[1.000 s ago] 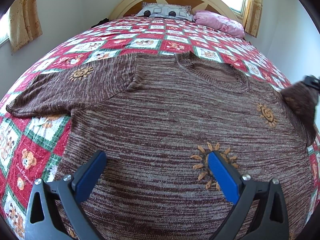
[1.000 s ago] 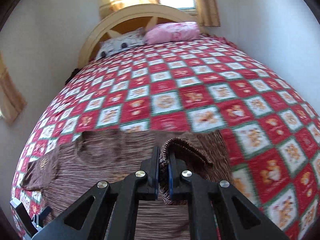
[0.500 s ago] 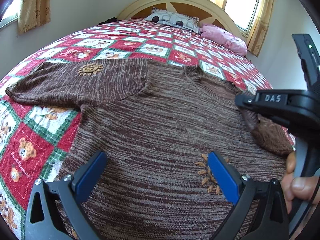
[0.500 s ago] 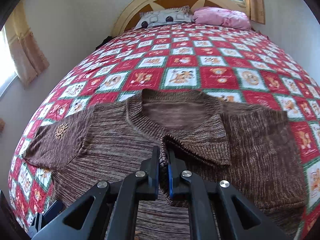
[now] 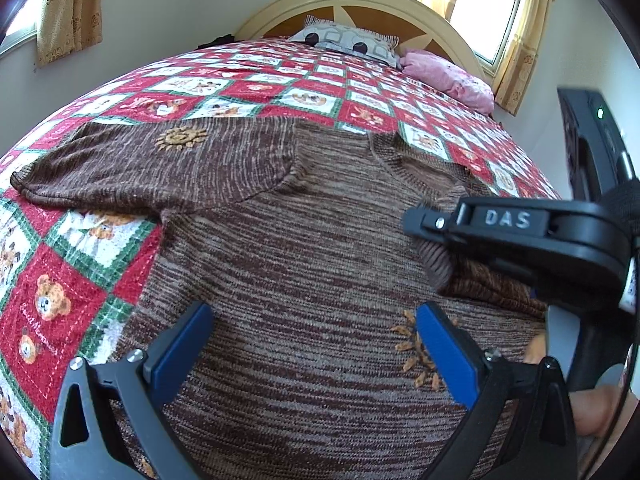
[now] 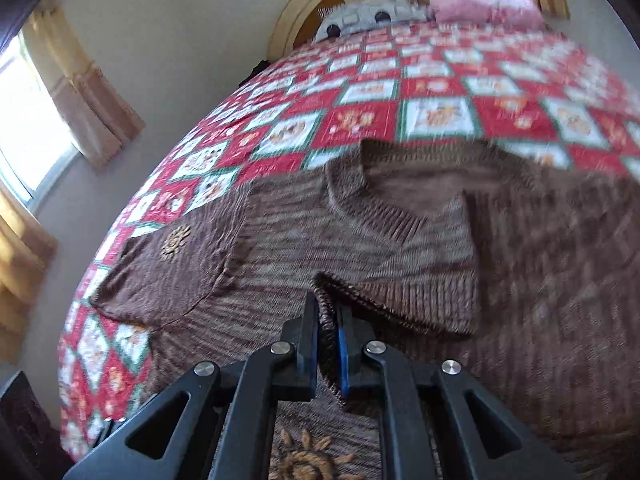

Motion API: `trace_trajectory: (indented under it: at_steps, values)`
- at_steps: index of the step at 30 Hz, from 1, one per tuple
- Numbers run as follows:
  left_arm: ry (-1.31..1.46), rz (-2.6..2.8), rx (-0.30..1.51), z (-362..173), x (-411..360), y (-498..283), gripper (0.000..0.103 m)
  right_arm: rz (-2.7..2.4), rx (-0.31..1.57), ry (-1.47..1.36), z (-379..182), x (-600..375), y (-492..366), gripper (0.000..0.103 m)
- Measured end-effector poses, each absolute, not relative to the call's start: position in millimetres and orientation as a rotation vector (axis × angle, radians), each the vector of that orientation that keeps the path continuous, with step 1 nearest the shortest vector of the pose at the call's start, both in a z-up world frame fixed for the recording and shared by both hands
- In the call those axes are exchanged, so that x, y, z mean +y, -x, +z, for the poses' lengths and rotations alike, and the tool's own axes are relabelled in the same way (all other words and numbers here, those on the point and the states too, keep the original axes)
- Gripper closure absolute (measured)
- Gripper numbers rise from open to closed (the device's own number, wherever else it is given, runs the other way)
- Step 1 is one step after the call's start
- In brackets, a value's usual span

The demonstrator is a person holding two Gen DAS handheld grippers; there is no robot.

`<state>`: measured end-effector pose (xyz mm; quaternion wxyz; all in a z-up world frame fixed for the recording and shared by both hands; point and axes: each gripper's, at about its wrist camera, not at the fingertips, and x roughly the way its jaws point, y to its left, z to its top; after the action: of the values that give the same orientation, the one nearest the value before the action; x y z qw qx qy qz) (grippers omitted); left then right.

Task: Fold small clothes
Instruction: 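Fold the gripped sleeve across the sweater body with the right tool, release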

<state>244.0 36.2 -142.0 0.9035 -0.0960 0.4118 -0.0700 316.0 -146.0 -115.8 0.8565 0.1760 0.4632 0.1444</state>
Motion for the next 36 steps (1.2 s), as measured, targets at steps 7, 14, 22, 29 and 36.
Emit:
trace_trajectory:
  at_steps: [7, 14, 22, 29, 36]
  values:
    - [0.194, -0.143, 0.854, -142.6, 36.1, -245.2, 0.0, 0.276, 0.916, -0.42, -93.4, -184.6, -290.2, 0.089]
    - [0.183, -0.138, 0.858, -143.9, 34.5, -245.8, 0.0, 0.137, 0.842, -0.405, -75.2, -241.5, -271.4, 0.089]
    - [0.17, -0.138, 0.864, -145.1, 33.8, -247.5, 0.0, -0.11, 0.973, -0.08, -100.3, -281.4, -263.7, 0.089]
    - [0.171, -0.139, 0.863, -145.2, 34.0, -247.6, 0.0, -0.233, 0.923, -0.008, -99.2, -325.1, -242.6, 0.091]
    - [0.164, -0.138, 0.865, -145.4, 34.2, -247.4, 0.0, -0.168, 0.78, -0.257, -64.4, -349.1, -223.6, 0.088]
